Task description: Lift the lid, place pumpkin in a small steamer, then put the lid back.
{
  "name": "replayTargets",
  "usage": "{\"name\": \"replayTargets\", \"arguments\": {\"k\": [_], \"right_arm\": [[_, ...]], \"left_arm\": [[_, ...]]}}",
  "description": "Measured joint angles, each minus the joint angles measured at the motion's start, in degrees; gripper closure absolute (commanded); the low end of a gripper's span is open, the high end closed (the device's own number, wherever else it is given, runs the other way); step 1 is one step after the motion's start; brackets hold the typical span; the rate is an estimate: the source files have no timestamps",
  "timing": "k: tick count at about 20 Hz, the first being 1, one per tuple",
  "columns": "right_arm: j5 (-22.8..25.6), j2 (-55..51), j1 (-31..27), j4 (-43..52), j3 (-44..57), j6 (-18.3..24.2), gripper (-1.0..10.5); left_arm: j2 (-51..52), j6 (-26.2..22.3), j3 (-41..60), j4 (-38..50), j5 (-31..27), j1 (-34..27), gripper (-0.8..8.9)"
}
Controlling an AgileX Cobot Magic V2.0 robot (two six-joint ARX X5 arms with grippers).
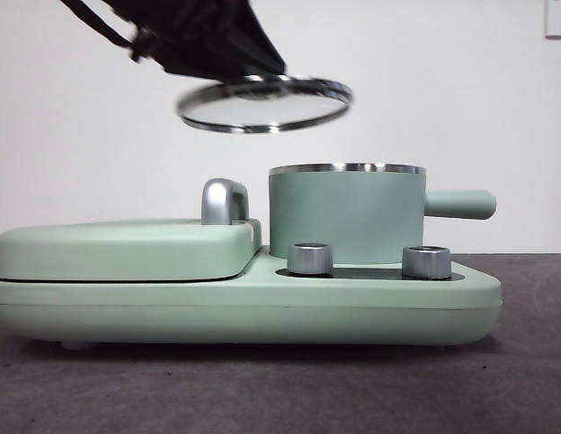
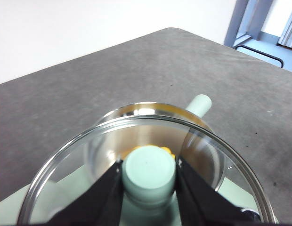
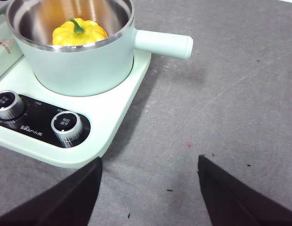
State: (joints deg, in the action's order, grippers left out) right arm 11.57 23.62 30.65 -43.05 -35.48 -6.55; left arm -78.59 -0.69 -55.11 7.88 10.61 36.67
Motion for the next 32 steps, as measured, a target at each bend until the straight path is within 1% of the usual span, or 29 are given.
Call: {"name": "replayTargets", "arguments": {"k": [3,7,13,17,19,32], "right_arm": [[0.00,-0.02,0.00,0.00,0.00,-0.13,6.3],[0.00,0.00,0.00,0.00,0.00,-0.37,6.3],[0.00,0.00,0.00,0.00,0.00,-0.37,6.3],[0.00,0.00,0.00,0.00,0.00,-0.37,6.3],[0.00,0.00,0.00,0.00,0.00,-0.37,6.3],[0.02,0.00,0.00,0.00,0.00,-0.37,6.3]], "left_arm": [[-5.05,-1.46,-2.62,2.97,-0.02,1.01,8.03],[-10.75,-4.48,-8.63,3.69,-0.04,1.42,8.03],[-17.51,-5.92,-14.56,4.07,0.00,1.49,8.03],[-18.93,-6.69,-14.82,5.29,0.24,1.64,8.03],[-19.61,-6.99,-14.82,5.31,1.60,1.81,8.03],[-21.79,-7.26,-14.91,5.64,2.03,2.23,8.03]]}}
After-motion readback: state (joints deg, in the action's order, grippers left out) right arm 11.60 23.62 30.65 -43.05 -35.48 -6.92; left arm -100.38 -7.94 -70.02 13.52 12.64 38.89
